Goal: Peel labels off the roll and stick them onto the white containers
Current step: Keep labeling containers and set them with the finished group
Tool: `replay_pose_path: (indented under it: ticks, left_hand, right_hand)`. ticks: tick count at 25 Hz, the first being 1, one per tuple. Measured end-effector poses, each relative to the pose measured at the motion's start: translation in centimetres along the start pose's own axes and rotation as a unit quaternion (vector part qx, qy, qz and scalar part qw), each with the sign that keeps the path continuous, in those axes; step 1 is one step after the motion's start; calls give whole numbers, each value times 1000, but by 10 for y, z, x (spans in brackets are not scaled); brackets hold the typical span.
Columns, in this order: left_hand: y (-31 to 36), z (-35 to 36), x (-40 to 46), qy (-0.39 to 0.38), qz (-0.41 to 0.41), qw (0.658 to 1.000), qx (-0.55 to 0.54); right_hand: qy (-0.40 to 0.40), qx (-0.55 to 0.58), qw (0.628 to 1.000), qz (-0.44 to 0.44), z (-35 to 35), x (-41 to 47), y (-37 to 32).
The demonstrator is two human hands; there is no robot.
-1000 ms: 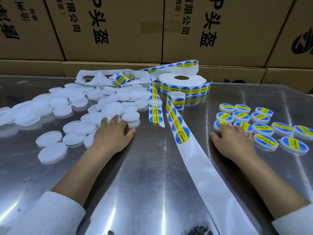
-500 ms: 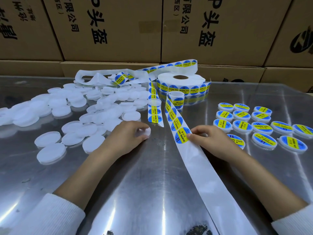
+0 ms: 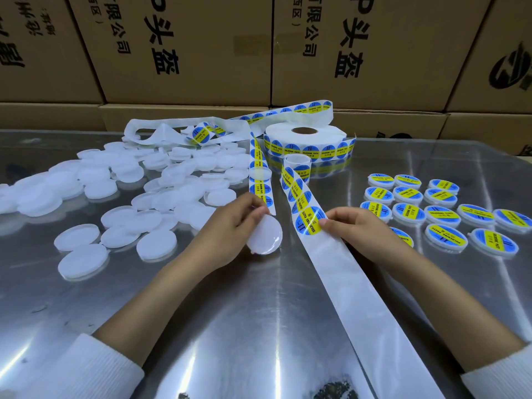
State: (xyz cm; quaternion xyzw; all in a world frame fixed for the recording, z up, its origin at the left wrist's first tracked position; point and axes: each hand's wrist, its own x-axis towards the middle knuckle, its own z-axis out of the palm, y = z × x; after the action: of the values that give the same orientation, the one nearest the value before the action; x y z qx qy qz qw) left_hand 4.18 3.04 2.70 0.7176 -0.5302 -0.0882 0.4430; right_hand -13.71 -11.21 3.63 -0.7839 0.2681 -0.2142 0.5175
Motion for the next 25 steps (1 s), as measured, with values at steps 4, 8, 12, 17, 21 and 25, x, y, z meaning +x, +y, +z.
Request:
replay_pose_path:
  ticks: [4,8,12,17,21,25]
  left_hand:
    - [1,8,-7,-64,37,994,76]
    - [13,16,-11,-6,65,995,70]
    - [25,21,-15,26,80,995,56]
    - [28,22,-16,26,68,997,29]
    - [29,22,-19,16,80,997,7]
    - [28,22,-18,-7,77,997,-3]
  right_hand:
    - [-9,-4,1000,-9,1,-2,-1]
    - [-40,22,999,-20,4,-4,-3]
    - [-116,80,989,-40,9,-7,-4]
    - [-131,74,986,-67,11,-7,-5]
    - [-133,70,986,-72,9,-7,-6]
    - [-130,36,989,-58,6,-6,-5]
